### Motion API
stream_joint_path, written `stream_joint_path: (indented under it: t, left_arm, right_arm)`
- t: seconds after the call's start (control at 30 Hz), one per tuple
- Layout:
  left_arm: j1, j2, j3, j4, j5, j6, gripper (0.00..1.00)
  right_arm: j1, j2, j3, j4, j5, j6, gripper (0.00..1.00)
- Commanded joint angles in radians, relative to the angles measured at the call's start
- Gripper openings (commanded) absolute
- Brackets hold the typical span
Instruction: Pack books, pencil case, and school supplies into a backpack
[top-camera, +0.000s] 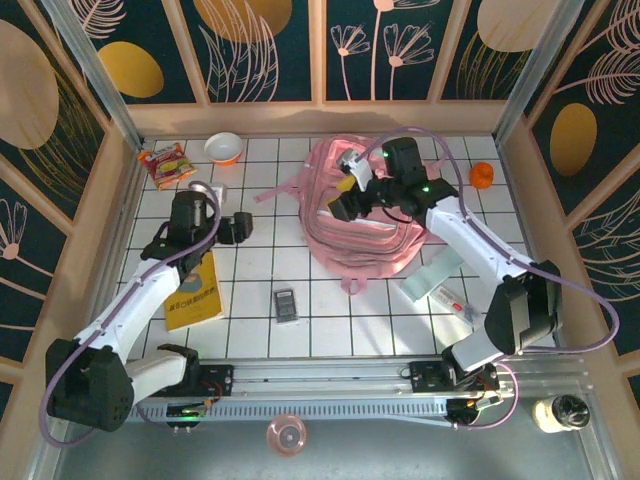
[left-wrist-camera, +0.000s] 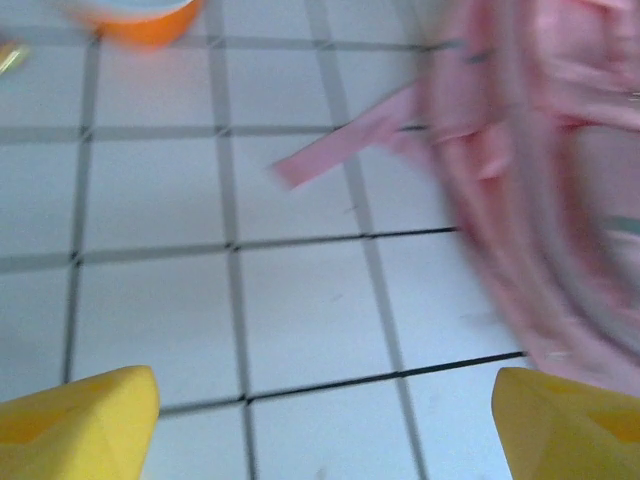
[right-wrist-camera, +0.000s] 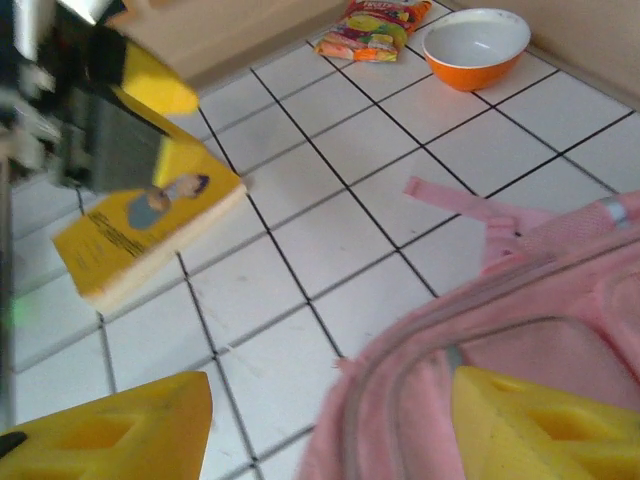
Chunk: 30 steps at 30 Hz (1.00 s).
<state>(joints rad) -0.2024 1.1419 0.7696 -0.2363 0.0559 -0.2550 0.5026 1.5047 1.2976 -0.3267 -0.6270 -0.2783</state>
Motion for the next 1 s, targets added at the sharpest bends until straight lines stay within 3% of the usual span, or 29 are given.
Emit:
stream_joint_path:
  t: [0.0,0.13,0.33,0.43,0.53,0.7,0.97]
  left_arm:
    - [0.106,0.011,-0.046,-0.169,-0.074,-0.194,0.85]
    - [0.234,-0.013,-0.125,-0.149,-0.031,-0.319,0.82]
    - [0.248,0.020,-0.256,-0.029,0.059,-0.461,0.77]
    - [0.247,0.034,-0.343,0.108,0.189,-0.496,0.75]
    - [0.240,0.015,-0.430,0.228,0.232,-0.577,0.72]
    - [0.122,0.027,-0.450,0.327,0.182,-0.663,0.73]
    - [0.060,0.194,-0.288,0.431,0.181,-0.703,0.75]
  right_arm:
    - [0.058,-0.003,0.023,0.033,0.075,0.313,0.64]
    - [0.122,0.027,-0.040,0.146,0.158,0.618,0.62]
    - [0.203,0.054,-0.181,0.409,0.104,0.888,0.57]
    - [0.237,0.077,-0.184,0.428,0.125,0.927,0.54]
    - [0.270,0.109,-0.155,0.377,0.160,0.923,0.53]
    - [0.295,0.151,-0.140,0.356,0.163,0.935,0.52]
    - [0.304,0.188,-0.152,0.380,0.190,1.047,0.52]
